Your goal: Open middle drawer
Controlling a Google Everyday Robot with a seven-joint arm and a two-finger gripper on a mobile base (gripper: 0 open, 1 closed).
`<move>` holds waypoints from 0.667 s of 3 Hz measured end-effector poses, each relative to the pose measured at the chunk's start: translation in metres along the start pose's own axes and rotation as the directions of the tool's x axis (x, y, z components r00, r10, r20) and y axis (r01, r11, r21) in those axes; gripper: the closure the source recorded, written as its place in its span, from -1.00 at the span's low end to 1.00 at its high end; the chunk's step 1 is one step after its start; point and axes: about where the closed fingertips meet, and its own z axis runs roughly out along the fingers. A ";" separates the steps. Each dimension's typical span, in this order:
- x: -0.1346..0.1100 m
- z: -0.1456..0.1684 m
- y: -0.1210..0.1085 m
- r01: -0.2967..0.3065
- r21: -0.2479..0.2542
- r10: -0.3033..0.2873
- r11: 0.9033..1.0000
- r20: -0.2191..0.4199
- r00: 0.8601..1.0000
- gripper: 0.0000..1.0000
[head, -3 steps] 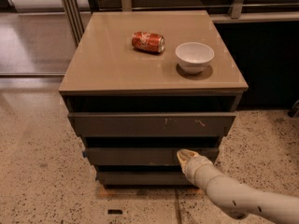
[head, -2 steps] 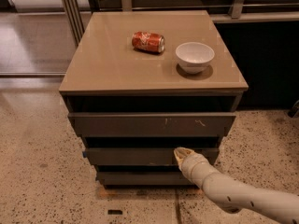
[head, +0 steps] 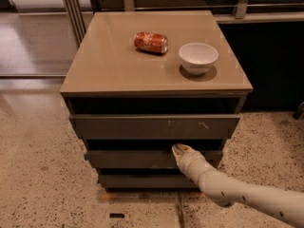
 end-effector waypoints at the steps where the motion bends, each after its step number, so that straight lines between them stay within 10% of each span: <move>1: -0.006 0.023 -0.005 0.017 0.015 -0.018 1.000 0.008 1.000 1.00; 2: -0.003 0.046 -0.009 0.046 0.025 -0.046 0.999 -0.017 0.999 1.00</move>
Offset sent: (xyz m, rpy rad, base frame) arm 0.0675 0.0132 -0.0326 -0.1070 0.0100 -0.0072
